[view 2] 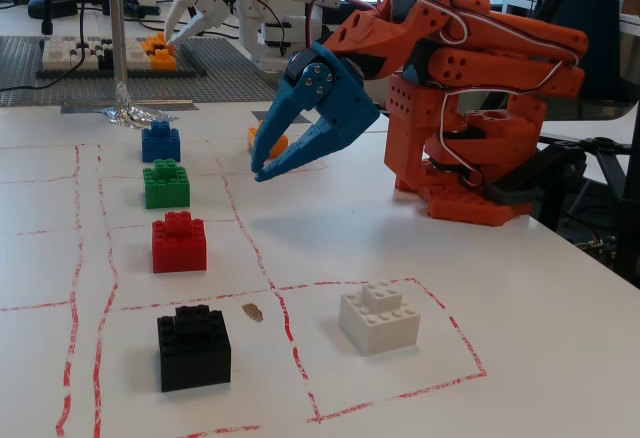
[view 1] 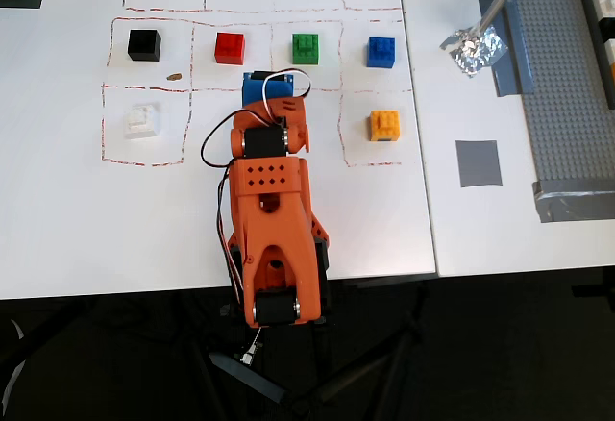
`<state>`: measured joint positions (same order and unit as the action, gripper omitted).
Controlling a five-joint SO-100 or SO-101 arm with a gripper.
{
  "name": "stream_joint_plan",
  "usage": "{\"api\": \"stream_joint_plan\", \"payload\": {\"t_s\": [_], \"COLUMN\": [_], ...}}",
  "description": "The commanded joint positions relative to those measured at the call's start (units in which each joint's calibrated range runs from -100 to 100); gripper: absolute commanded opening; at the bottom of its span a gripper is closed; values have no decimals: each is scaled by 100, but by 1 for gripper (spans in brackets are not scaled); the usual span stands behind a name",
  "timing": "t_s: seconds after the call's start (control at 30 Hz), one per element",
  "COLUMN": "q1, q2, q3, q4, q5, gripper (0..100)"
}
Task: Grab the block and put it in the grey marker
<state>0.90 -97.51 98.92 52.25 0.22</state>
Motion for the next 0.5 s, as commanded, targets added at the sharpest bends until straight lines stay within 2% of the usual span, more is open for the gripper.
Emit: {"api": "stream_joint_plan", "payload": {"t_s": [0.0,0.47], "q1": [-68,-32], "q2": [-206,-206], "q3": [81,81], "q4": [-99,-99], "q5": [0,-49], "gripper": [0,0]}}
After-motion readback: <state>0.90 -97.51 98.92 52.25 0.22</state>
